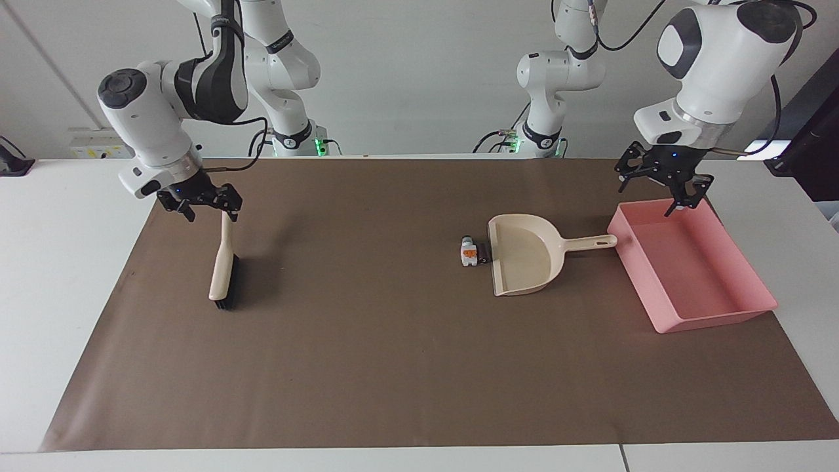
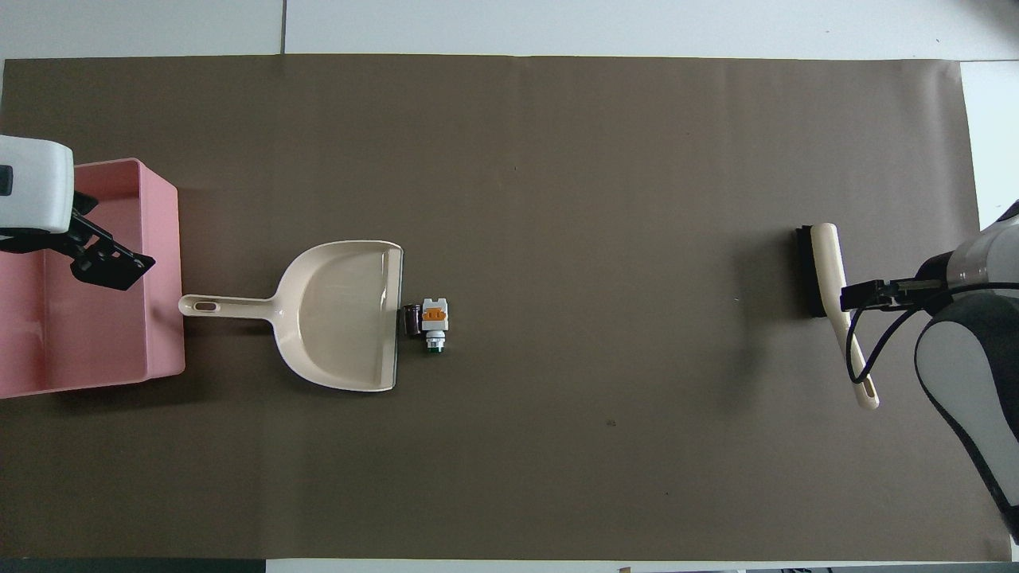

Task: Clean e-waste and dump in bin
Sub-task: 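Grasp the cream dustpan handle with the left gripper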

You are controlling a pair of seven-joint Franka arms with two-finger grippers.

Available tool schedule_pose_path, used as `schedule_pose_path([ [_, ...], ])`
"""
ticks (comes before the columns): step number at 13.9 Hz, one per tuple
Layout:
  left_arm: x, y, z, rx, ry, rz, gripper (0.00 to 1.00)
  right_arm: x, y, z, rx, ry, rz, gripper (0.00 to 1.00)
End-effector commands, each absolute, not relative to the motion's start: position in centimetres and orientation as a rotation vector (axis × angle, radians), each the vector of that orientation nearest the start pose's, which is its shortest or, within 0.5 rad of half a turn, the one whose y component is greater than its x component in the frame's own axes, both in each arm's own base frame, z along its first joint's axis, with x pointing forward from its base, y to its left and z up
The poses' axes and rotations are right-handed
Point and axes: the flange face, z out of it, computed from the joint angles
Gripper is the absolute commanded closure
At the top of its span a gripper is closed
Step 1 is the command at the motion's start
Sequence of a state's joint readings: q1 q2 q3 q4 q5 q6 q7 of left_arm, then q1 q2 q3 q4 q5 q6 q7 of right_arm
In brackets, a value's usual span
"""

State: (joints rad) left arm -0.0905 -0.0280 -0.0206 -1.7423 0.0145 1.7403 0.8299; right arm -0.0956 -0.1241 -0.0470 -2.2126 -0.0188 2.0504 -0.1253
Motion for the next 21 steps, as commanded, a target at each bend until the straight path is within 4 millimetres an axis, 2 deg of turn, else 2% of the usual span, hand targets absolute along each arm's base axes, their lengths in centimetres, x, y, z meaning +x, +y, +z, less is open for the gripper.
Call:
schedule_pose_path([
  [1, 54.9, -6.2, 54.3, -2.609, 1.668, -0.03, 0.04, 47.4, -8.0, 39.2, -3.13, -0.014, 0.08, 0.01],
  [2, 54.9, -6.6, 52.8, -2.554, 1.759, -0.014, 0.04, 47.1, -8.0, 38.4, -3.13, -0.012, 0.08, 0.01],
  [3, 54.8, -7.9, 50.9, -2.49, 1.868, 0.024, 0.04, 46.7, -8.1, 37.7, -3.129, -0.006, 0.077, 0.01],
  [4, 54.7, -8.2, 50.1, -2.447, 1.917, 0.041, 0.04, 46.6, -8.2, 37.2, -3.129, 0.001, 0.077, 0.01],
  [5, 54.5, -8.5, 48.8, -2.367, 1.943, 0.115, 0.06, 46.5, -8.1, 36.3, -3.127, 0.0, 0.086, 0.01],
  [6, 53.6, -9.9, 47.2, -2.262, 1.984, 0.188, 0.07, 46.2, -8.2, 35.7, -3.126, -0.007, 0.086, 0.01],
  [8, 52.4, -10.8, 43.9, -2.182, 2.013, 0.229, 0.08, 45.8, -9.8, 35.0, -3.123, 0.0, 0.097, 0.01],
  [10, 51.2, -12.3, 40.4, -2.074, 2.035, 0.273, 0.1, 45.5, -10.0, 34.3, -3.117, 0.008, 0.117, 0.01],
  [11, 50.5, -12.2, 39.1, -2.039, 2.019, 0.301, 0.1, 45.4, -9.9, 34.2, -3.098, 0.043, 0.103, 0.01],
  [12, 49.9, -12.1, 37.9, -1.998, 2.025, 0.326, 0.12, 45.3, -9.8, 34.0, -3.076, 0.07, 0.078, 0.02],
  [16, 49.4, -13.2, 36.3, -1.969, 2.009, 0.321, 0.12, 45.1, -9.7, 33.7, -3.071, 0.075, 0.079, 0.06],
  [18, 49.1, -14.0, 35.1, -1.966, 1.99, 0.327, 0.12, 45.1, -9.7, 33.7, -3.071, 0.07, 0.079, 0.17],
  [19, 49.0, -14.0, 34.7, -1.972, 1.982, 0.326, 0.12, 45.1, -9.7, 33.7, -3.071, 0.07, 0.079, 0.33],
  [20, 48.7, -14.0, 34.3, -1.975, 1.98, 0.327, 0.12, 45.1, -9.6, 33.7, -3.071, 0.066, 0.079, 0.58],
  [21, 48.4, -14.1, 33.9, -1.979, 1.978, 0.319, 0.12, 45.1, -9.4, 33.7, -3.07, 0.069, 0.081, 0.87],
])
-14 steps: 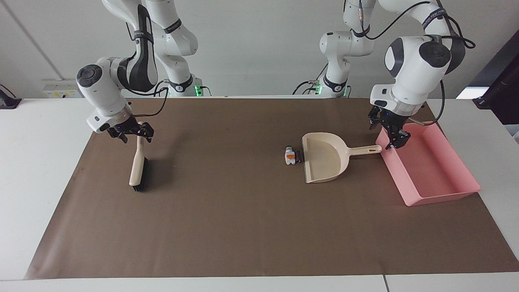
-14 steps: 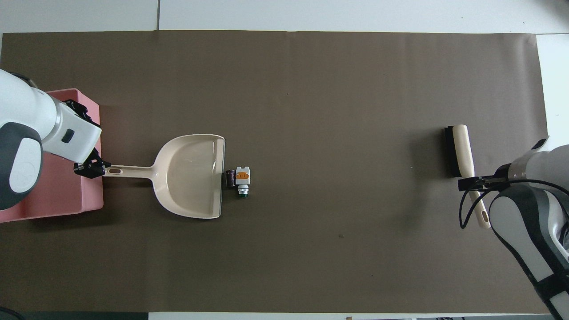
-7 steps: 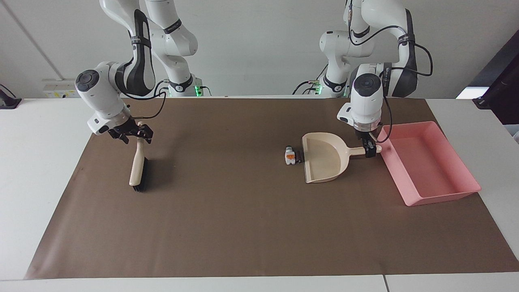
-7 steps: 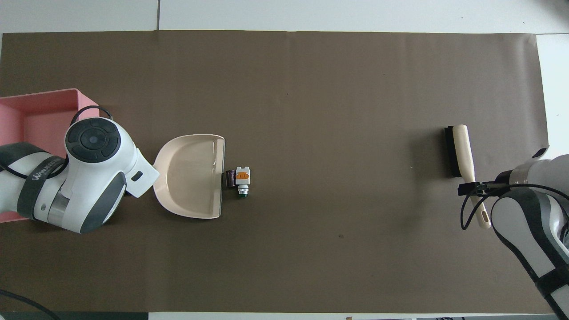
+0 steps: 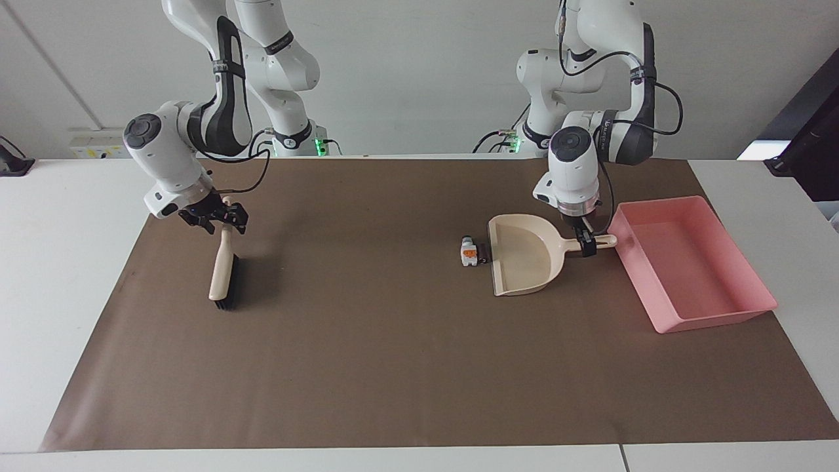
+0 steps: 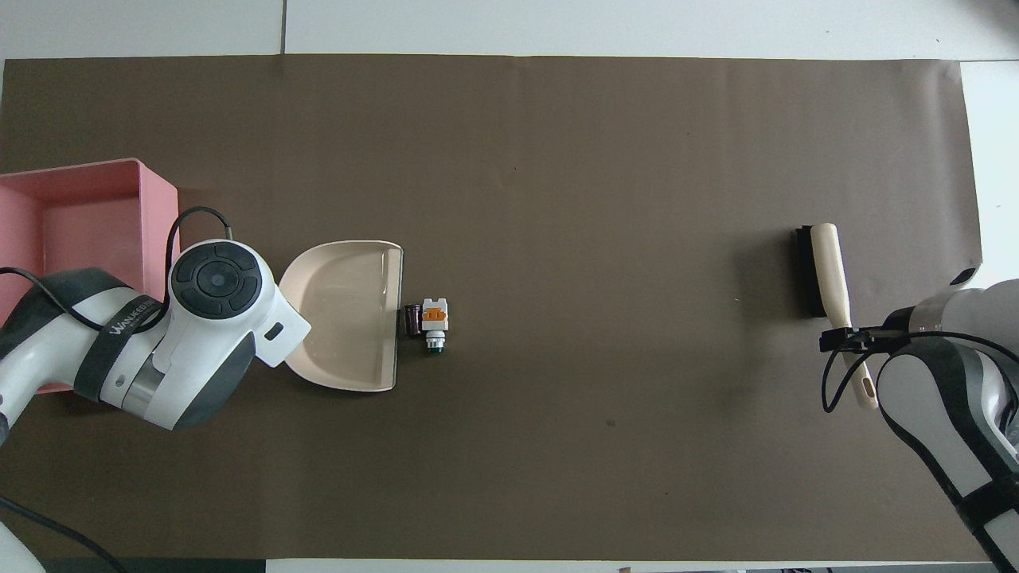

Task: Clean e-waste and dump in bin
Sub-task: 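Grasp the cream dustpan handle with the left gripper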

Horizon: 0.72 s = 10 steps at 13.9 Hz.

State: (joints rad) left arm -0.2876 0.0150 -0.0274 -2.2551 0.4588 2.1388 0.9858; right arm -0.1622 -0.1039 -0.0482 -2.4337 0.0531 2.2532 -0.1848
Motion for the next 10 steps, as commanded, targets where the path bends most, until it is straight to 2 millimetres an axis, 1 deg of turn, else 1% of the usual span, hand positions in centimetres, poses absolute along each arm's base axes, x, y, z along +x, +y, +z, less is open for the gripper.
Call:
schedule_pose_path([
  [1, 48.2, -14.7, 33.6, -1.988, 1.968, 0.307, 0.12, 45.2, -9.4, 33.7, -3.071, 0.07, 0.082, 1.0],
  [2, 48.1, -14.9, 33.2, -1.995, 1.964, 0.316, 0.12, 45.2, -9.2, 33.7, -3.071, 0.066, 0.084, 1.0],
  [4, 48.2, -14.9, 33.1, -1.995, 1.964, 0.318, 0.13, 45.4, -9.1, 33.9, -3.072, 0.065, 0.078, 1.0],
  [5, 48.2, -14.9, 33.1, -1.994, 1.963, 0.318, 0.2, 45.5, -9.2, 34.0, -3.072, 0.065, 0.08, 1.0],
  [6, 48.2, -14.9, 33.1, -1.993, 1.964, 0.318, 0.33, 45.7, -9.2, 34.1, -3.072, 0.065, 0.08, 1.0],
  [7, 48.2, -14.9, 33.1, -1.988, 1.964, 0.317, 0.46, 46.2, -9.1, 34.7, -3.073, 0.062, 0.068, 1.0],
  [8, 48.2, -15.0, 33.2, -1.982, 1.964, 0.317, 0.56, 46.8, -9.0, 35.0, -3.074, 0.061, 0.071, 1.0],
  [9, 48.1, -15.0, 33.1, -1.986, 1.959, 0.329, 0.67, 47.6, -8.8, 36.0, -3.073, 0.063, 0.074, 1.0],
  [10, 48.2, -15.0, 33.3, -1.994, 1.948, 0.327, 0.86, 48.5, -8.0, 37.3, -3.071, 0.059, 0.085, 1.0],
])
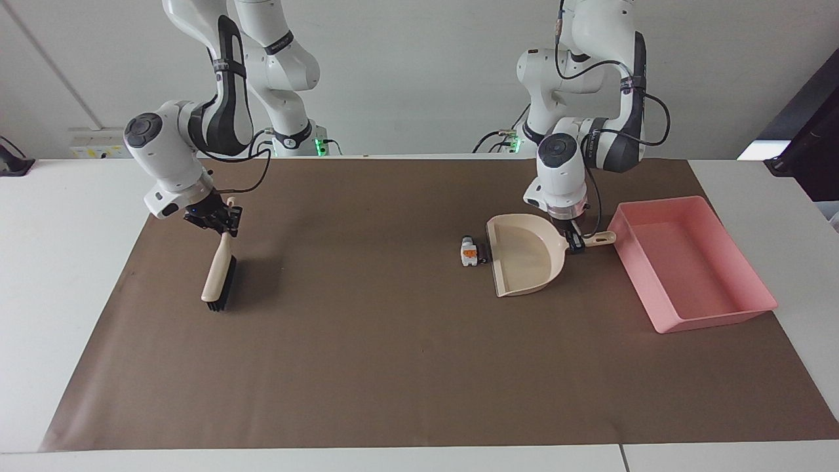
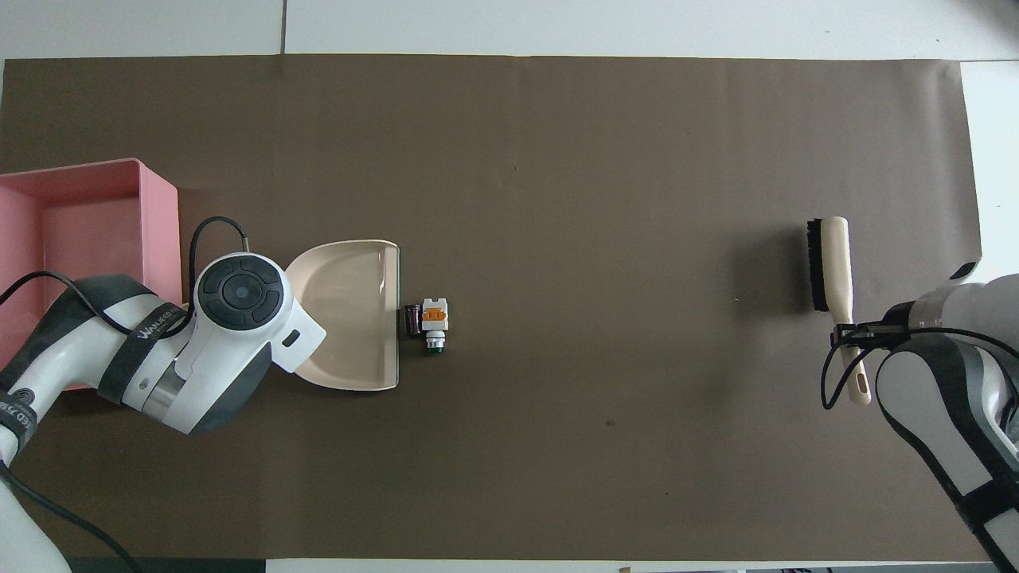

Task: Clean e-waste and dump in bin
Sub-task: 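Grasp the brush with the right gripper while the left gripper holds the dustpan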

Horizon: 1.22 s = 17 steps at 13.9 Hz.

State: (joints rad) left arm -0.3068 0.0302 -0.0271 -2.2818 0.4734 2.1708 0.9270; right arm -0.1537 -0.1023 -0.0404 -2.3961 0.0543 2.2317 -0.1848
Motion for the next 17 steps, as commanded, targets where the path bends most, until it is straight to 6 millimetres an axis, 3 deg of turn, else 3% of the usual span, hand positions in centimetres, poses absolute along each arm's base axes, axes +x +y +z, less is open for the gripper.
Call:
schedule_pose_path([
  [1, 48.6, -15.0, 33.8, -1.994, 1.944, 0.314, 0.98, 49.4, -6.7, 38.8, -3.072, 0.054, 0.08, 1.0],
  [3, 49.5, -15.0, 35.8, -1.993, 1.922, 0.311, 1.0, 50.9, -5.2, 41.6, -3.073, 0.088, 0.078, 1.0],
  [6, 50.1, -14.6, 38.4, -1.971, 1.922, 0.387, 1.0, 51.8, -0.7, 43.4, -3.085, 0.143, 0.087, 1.0],
  [10, 50.4, -14.6, 38.7, -1.862, 1.978, 0.425, 1.0, 51.0, 10.7, 43.4, -3.112, 0.043, 0.071, 1.0],
  [12, 49.9, -15.2, 38.6, -1.853, 1.982, 0.44, 1.0, 49.9, 16.2, 42.5, -3.157, -0.055, 0.083, 1.0],
  [14, 49.4, -15.4, 37.8, -1.843, 1.982, 0.505, 1.0, 48.1, 21.0, 41.8, -3.193, -0.116, 0.094, 1.0],
  [17, 48.6, -17.4, 37.2, -1.804, 1.907, 0.517, 1.0, 44.9, 27.6, 41.0, -3.198, -0.085, 0.104, 1.0],
])
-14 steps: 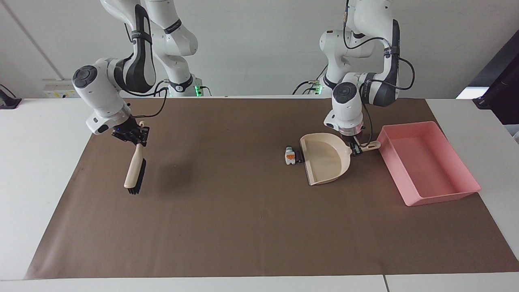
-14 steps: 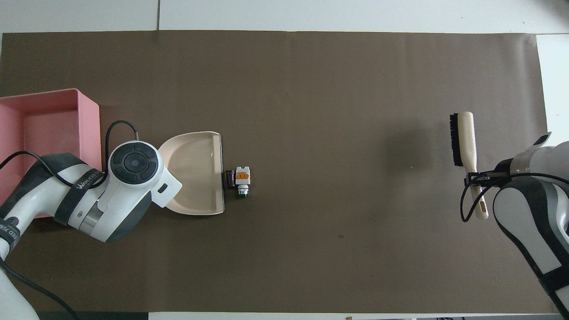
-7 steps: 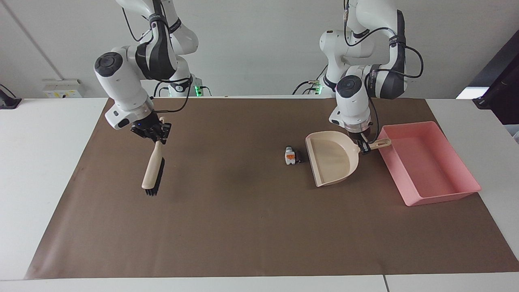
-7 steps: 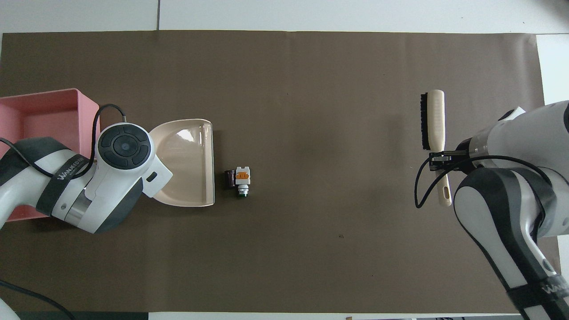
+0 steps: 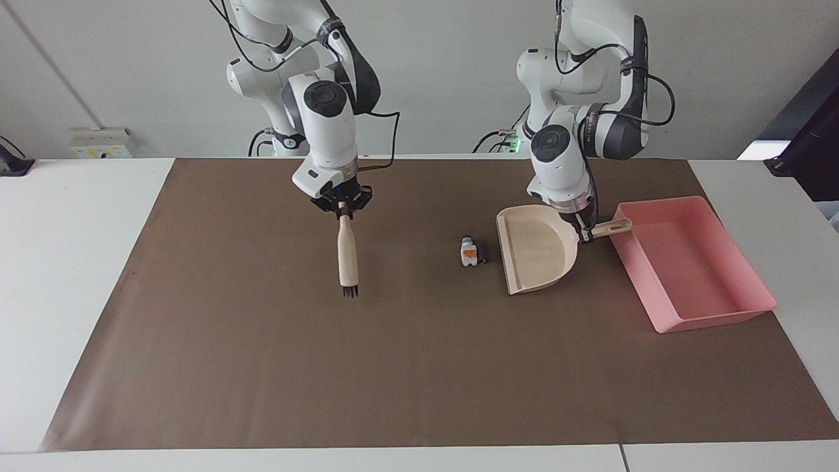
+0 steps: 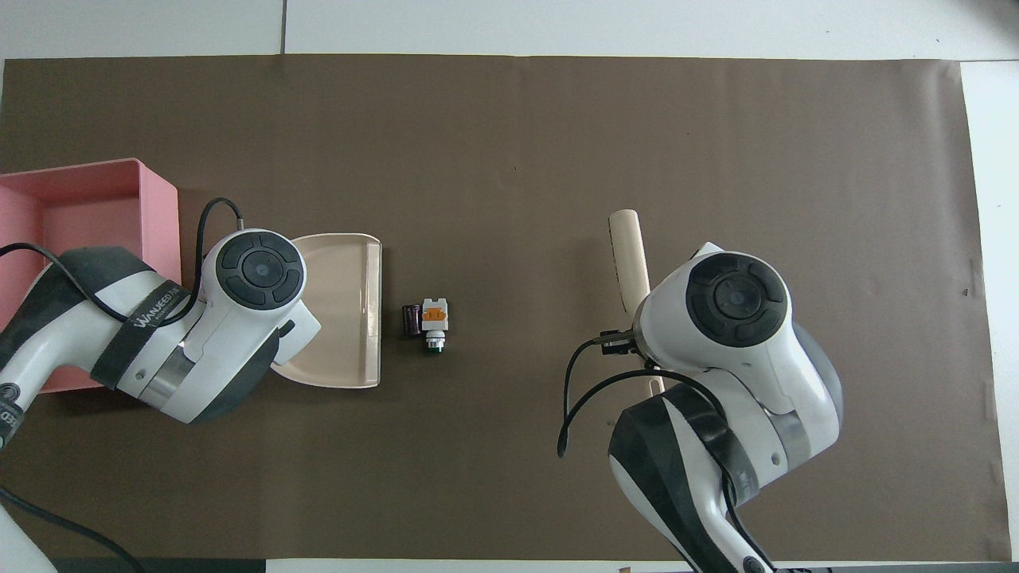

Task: Clean e-waste and dump in bin
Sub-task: 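Grasp the brush with the right gripper while the left gripper holds the dustpan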

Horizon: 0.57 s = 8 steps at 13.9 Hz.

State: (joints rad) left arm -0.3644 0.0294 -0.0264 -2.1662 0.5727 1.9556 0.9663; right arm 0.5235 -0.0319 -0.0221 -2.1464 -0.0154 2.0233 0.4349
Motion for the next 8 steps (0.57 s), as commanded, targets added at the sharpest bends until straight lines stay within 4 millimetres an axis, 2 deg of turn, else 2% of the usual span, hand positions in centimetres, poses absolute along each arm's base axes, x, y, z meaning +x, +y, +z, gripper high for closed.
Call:
schedule_pose_path([
  [1, 48.6, -17.5, 37.0, -1.807, 1.89, 0.522, 1.0, 43.9, 29.2, 40.9, -3.197, -0.066, 0.104, 1.0],
  [3, 48.3, -18.8, 35.5, -1.788, 1.849, 0.533, 1.0, 42.3, 31.5, 40.9, -3.198, -0.071, 0.095, 1.0],
  [4, 47.9, -19.4, 34.3, -1.783, 1.847, 0.55, 1.0, 41.9, 32.0, 40.9, -3.199, -0.085, 0.097, 1.0],
  [5, 47.5, -19.5, 34.0, -1.782, 1.845, 0.555, 1.0, 41.8, 32.4, 39.8, -3.208, -0.097, 0.119, 1.0],
  [6, 47.5, -19.5, 33.9, -1.781, 1.846, 0.556, 1.0, 41.3, 33.9, 38.7, -3.206, -0.128, 0.146, 1.0],
  [8, 47.4, -19.6, 33.9, -1.778, 1.849, 0.557, 1.0, 41.4, 35.5, 37.4, -3.203, -0.157, 0.153, 1.0],
])
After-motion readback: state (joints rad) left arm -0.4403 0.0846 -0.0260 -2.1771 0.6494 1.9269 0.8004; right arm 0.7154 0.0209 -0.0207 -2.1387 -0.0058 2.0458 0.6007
